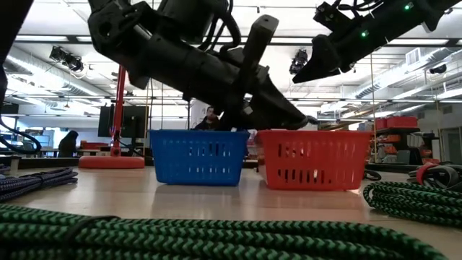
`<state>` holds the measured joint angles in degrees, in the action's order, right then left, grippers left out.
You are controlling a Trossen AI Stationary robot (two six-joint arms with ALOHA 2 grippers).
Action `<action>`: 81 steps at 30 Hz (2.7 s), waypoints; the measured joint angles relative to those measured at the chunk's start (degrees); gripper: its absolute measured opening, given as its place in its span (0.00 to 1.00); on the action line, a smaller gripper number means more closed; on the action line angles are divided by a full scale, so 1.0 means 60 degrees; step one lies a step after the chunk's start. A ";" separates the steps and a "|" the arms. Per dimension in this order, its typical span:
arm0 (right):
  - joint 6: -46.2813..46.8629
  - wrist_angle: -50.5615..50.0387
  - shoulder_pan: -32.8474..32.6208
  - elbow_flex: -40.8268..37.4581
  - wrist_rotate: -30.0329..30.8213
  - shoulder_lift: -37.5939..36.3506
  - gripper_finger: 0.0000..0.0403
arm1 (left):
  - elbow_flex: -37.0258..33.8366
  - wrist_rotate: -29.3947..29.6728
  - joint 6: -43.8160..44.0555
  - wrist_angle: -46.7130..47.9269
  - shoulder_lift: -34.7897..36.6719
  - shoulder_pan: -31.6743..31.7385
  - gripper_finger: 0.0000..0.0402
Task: Pick & Place USB Port
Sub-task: Put the black charger cable into the red bin
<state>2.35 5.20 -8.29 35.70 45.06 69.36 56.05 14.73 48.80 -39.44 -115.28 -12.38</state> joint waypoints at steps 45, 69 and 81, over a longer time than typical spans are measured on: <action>0.0401 0.0015 0.0108 0.0000 -0.0159 0.0000 0.37 | -0.0021 -0.2723 -0.2539 -0.0781 0.1181 0.1650 0.35; 0.0025 -0.2966 0.5724 0.2483 -0.6337 0.2764 0.37 | -0.0022 -0.2445 -0.6991 0.5953 0.6028 0.3220 0.31; 0.0470 -0.3505 0.5727 0.3191 -0.7599 0.4779 0.37 | -0.0018 -0.2209 -0.7246 0.7541 0.6430 0.3216 0.31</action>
<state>5.17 -15.83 26.06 54.85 -0.54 98.04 55.94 1.48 5.32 5.80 -76.71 6.92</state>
